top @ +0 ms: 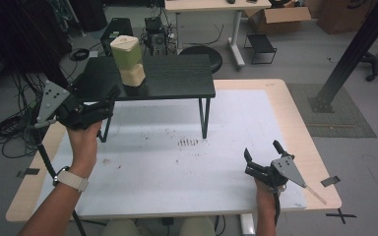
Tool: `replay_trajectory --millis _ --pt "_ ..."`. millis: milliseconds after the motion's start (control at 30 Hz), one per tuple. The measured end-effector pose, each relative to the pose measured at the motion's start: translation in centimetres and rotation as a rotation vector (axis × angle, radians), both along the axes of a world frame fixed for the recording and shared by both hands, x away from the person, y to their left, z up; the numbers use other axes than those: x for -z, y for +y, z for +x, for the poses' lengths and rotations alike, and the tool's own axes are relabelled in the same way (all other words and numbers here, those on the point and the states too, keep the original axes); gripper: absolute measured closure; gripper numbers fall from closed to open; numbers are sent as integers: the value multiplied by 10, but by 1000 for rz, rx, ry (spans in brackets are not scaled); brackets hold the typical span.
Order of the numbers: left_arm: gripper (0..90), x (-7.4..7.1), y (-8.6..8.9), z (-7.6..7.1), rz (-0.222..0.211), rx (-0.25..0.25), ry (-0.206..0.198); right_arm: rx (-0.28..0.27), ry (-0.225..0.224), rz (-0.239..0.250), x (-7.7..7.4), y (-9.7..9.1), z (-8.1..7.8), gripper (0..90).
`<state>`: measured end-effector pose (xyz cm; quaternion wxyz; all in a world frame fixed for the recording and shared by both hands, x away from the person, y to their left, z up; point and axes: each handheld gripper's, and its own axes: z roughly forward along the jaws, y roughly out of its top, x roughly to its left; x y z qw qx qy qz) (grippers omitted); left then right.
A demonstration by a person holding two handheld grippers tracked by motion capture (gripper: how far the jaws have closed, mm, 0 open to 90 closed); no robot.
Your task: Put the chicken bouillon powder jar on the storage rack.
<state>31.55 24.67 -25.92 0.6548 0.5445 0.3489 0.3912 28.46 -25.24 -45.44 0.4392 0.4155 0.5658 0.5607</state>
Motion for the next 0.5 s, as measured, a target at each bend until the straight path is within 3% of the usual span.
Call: replay_trajectory --millis 133,500 --pt "3 7 3 -9 27 -7 -3 0 0 -1 0 0 0 0" --pt "3 25 9 -27 40 -7 12 0 0 -3 0 1 0 0"
